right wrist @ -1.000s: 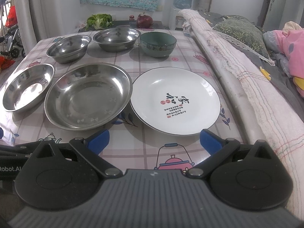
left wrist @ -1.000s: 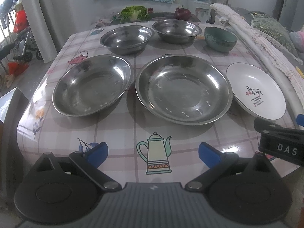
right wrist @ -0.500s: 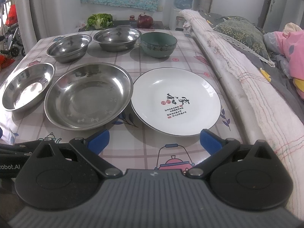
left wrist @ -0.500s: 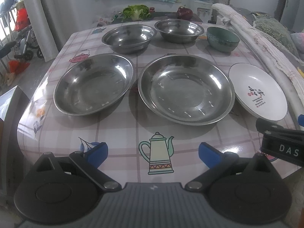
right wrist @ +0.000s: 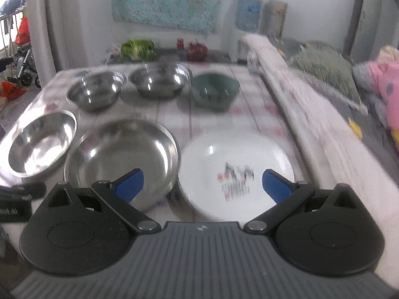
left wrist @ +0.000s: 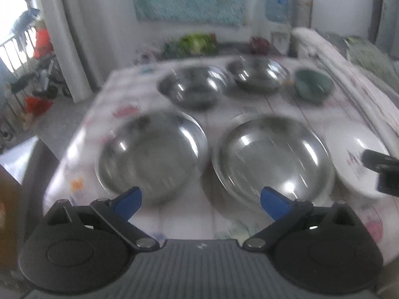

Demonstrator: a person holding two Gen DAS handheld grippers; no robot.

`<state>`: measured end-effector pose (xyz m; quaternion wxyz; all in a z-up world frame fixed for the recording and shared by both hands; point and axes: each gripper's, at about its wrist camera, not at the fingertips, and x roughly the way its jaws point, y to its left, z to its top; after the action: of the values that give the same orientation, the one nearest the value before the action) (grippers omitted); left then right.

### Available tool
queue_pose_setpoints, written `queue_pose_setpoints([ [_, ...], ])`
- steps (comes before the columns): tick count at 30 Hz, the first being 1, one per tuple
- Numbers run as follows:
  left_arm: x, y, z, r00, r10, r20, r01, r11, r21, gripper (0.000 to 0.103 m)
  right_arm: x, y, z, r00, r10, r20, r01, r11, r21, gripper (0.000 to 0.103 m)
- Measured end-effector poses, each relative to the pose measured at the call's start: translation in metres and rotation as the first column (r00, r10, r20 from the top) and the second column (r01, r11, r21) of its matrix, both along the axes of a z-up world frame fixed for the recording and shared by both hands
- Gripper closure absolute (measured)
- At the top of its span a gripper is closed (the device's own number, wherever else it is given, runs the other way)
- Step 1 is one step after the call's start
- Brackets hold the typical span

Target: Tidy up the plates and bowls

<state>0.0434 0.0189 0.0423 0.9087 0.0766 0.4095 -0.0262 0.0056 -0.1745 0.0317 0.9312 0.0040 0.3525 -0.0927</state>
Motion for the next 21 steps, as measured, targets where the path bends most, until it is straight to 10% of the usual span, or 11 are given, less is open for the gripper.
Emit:
queue_pose_setpoints([
  [11, 0.122, 0.046, 0.014, 0.998, 0.025, -0.063, -0.026, 0.999, -0.019, 0.0, 0.106, 0.009, 0.039, 0.959, 0.221, 0.18, -0.259, 0.938, 0.23, 0.001],
  [21, 0.238, 0.067, -0.027, 0.989, -0.038, -0.144, 0.014, 0.987, -0.161, 0.0, 0.25, 0.037, -0.018, 0.966, 0.256, 0.035, -0.237, 0.825, 0.513, 0.002],
])
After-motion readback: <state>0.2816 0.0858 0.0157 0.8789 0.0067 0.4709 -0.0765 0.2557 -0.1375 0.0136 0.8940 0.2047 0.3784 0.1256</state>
